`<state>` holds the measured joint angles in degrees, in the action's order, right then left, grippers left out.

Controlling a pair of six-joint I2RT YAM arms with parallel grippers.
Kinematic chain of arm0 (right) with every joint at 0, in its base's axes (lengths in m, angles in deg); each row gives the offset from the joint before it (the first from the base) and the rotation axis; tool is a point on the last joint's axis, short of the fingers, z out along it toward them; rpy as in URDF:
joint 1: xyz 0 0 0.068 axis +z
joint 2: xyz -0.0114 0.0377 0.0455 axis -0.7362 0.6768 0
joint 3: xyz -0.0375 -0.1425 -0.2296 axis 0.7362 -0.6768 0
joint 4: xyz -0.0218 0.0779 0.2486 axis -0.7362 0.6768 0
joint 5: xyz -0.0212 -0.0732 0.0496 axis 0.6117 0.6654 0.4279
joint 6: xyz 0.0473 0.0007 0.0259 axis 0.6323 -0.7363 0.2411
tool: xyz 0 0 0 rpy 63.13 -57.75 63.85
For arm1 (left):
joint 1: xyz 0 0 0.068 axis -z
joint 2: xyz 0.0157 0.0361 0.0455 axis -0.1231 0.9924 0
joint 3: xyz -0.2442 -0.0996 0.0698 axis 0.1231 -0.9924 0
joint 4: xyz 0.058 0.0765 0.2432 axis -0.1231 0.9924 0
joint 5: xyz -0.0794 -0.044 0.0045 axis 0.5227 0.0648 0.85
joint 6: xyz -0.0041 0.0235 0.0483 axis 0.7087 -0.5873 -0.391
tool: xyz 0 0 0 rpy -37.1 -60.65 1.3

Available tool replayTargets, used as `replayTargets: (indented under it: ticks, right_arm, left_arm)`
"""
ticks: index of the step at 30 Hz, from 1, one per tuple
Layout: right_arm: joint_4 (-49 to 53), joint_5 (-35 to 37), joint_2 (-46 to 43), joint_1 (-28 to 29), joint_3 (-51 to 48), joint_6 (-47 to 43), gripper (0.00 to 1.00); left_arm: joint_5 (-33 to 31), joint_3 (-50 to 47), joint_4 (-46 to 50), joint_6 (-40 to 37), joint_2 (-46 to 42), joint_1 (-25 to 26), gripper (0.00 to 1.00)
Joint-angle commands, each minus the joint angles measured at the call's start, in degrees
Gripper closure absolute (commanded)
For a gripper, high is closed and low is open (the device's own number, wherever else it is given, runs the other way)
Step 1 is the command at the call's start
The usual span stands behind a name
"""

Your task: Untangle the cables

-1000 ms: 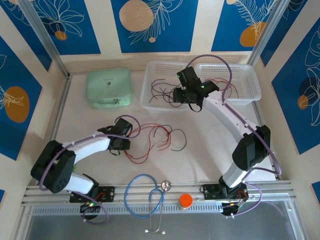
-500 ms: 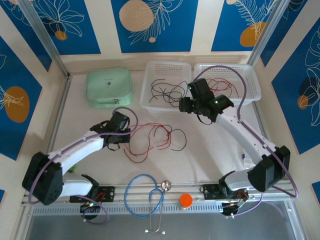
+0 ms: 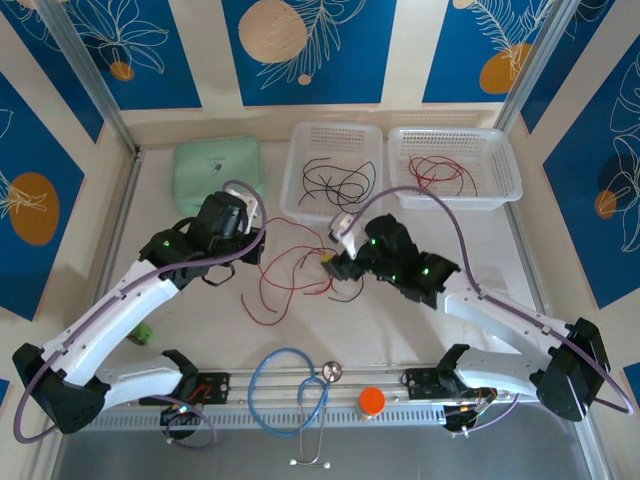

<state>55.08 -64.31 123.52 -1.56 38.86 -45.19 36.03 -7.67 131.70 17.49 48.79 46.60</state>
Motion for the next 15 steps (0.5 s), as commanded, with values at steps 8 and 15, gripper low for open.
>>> replayTargets:
  ticks: [8,15]
  right_arm:
    - [-23.13,-5.39,10.77,-1.7,1.6,-16.87,0.37]
    - [-25.93,0.54,18.44,-1.64,7.8,-15.98,0.38]
  left_arm:
    - [3.73,8.47,4.46,-3.0,-1.71,4.94,1.0]
    - [3.53,8.85,4.98,-3.3,-2.28,6.2,1.0]
